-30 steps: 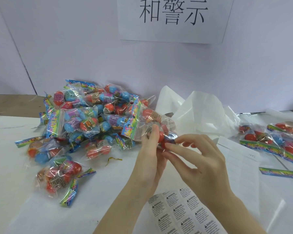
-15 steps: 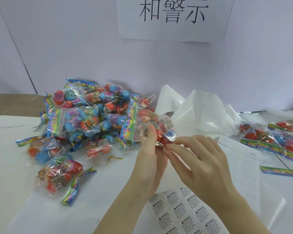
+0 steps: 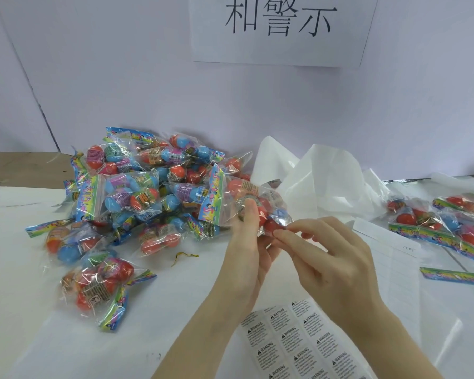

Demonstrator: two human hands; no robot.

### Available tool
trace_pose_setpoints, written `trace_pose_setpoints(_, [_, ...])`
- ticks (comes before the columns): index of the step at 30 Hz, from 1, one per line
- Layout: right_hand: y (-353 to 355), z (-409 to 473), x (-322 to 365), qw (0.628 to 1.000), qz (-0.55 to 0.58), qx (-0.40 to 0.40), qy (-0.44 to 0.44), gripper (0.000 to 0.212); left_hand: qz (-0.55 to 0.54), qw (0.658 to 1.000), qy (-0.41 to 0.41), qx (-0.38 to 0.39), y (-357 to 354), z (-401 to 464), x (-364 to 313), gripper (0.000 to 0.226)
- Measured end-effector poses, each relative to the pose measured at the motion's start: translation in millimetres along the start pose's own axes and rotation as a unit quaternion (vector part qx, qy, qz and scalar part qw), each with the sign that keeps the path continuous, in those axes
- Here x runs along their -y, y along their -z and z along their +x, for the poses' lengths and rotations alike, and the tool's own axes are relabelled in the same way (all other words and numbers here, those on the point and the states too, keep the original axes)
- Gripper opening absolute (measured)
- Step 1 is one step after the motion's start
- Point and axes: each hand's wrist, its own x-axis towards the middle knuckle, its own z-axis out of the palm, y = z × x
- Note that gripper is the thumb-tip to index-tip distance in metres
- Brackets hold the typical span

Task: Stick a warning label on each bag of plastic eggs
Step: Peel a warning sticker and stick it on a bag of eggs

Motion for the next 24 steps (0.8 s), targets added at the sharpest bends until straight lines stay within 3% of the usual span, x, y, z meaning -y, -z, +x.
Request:
trace_pose_setpoints(6, [1, 3, 5, 0.999, 0.008, -0.007, -0.052, 0.017, 0.01, 1.0, 0.004, 0.009, 0, -2, 1, 0.066])
trace_pose_setpoints(12, [2, 6, 8, 0.983, 0.093, 0.014, -0.157, 0.007, 0.018, 1.0, 0.007, 0.008, -2, -3, 0, 0.067])
trace_pose_setpoints(18, [6, 11, 10, 0.93, 0.221, 0.053, -0.29, 0.008, 0.041, 0.999, 0.007, 0.013, -2, -4, 1, 0.047])
trace_pose_setpoints(24, [9, 13, 14, 0.876, 0.303, 0.055, -0.371, 0.02, 0.005, 0.999, 0.025, -0.021, -8, -5, -4, 0.057])
